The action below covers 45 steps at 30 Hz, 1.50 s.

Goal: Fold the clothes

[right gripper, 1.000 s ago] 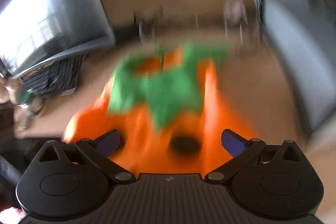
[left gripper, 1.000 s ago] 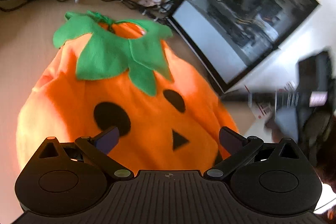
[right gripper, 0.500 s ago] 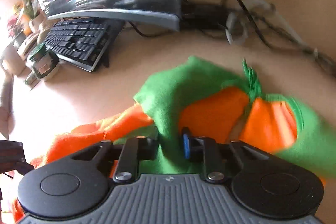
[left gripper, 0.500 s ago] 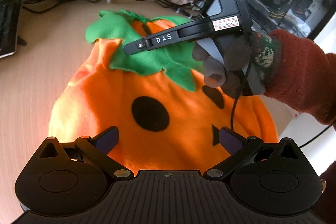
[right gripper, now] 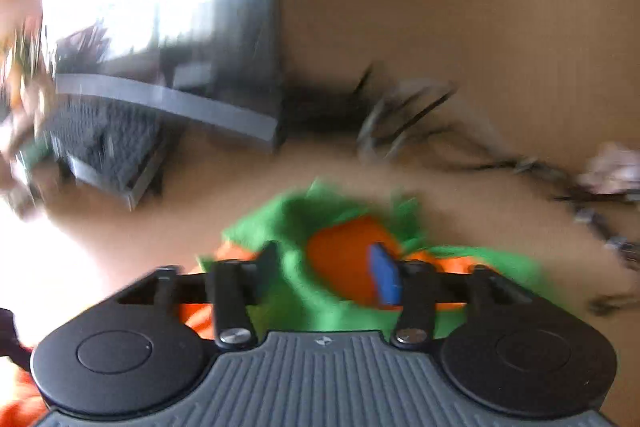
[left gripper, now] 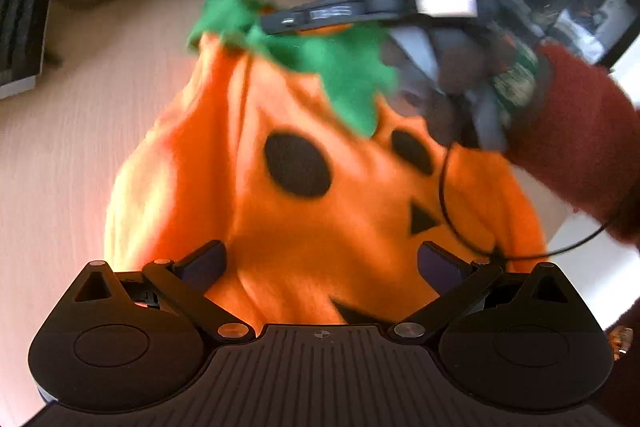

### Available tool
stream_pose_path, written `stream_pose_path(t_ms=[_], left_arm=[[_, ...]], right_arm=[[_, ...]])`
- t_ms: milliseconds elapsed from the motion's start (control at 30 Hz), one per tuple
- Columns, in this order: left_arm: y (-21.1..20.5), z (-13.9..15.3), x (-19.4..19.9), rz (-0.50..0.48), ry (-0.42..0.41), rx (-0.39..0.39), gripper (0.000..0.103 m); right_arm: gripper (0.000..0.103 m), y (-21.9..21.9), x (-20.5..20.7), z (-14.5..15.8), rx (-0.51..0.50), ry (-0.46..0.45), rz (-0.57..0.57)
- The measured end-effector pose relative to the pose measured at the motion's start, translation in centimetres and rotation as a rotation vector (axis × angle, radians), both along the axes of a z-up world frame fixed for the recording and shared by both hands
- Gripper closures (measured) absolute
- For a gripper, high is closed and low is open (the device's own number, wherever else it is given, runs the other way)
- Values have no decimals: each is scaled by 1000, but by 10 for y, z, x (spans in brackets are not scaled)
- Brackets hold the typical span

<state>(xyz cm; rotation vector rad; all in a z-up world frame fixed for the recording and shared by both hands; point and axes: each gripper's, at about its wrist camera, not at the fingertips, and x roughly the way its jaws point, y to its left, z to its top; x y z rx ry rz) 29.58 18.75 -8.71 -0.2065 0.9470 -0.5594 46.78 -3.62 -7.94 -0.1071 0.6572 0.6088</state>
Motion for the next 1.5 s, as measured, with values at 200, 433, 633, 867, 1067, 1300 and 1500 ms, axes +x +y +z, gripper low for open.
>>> stream_pose_path(t_ms=[200, 433, 633, 867, 1067, 1300, 1500], left_arm=[[-25, 27, 59, 31, -146, -33, 0], [-46, 7, 132, 377, -73, 107, 0], [-35, -1, 120, 479, -24, -11, 31], [-29, -28, 125, 490, 101, -108, 42], [-32, -27, 139, 537, 115, -45, 57], [-36, -19, 135, 500, 47, 93, 98], [-29, 10, 90, 434, 10, -3, 100]], right_arm=[[31, -85, -26, 17, 13, -51, -255], [31, -99, -40, -4, -45, -59, -319], [31, -89, -68, -15, 106, -18, -315], [31, -88, -82, -39, 173, 2, -321], [31, -93, -86, -28, 176, -18, -328], [5, -125, -99, 23, 258, 9, -223], [4, -125, -102, 29, -14, -44, -272]])
